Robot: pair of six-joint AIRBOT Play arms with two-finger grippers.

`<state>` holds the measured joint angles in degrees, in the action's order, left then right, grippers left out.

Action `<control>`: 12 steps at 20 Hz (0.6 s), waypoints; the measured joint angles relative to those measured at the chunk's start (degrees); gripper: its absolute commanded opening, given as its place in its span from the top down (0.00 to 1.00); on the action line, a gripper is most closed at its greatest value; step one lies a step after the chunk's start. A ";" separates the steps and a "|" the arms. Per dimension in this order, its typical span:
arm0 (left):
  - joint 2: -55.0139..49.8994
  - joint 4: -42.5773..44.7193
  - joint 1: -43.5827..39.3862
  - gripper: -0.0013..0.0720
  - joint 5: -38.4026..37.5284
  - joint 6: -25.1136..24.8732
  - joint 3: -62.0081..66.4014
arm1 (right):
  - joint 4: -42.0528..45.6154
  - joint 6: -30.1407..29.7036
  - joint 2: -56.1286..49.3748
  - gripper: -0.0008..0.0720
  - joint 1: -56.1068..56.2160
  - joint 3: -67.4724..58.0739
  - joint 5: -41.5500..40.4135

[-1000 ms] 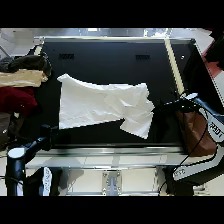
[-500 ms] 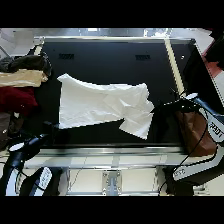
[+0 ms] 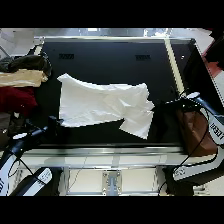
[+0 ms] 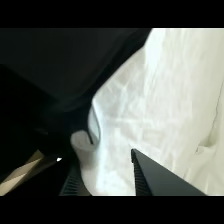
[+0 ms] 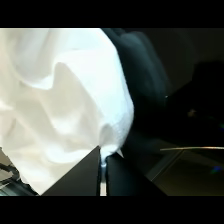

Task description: Fold the shirts.

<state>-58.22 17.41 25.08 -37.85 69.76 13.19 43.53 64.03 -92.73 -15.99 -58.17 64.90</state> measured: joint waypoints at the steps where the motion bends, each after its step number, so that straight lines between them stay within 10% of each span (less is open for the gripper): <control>1: -0.28 0.09 -0.15 0.97 0.39 -0.15 0.33 | -0.04 -0.13 0.35 0.96 0.00 0.00 -0.20; 12: 8.13 1.60 -0.52 0.97 -6.38 -6.16 22.75 | 2.49 -0.61 24.37 0.96 0.00 0.00 6.88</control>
<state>-50.09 19.00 24.56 -44.23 63.59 35.94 46.02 63.42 -68.36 -15.99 -58.17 71.79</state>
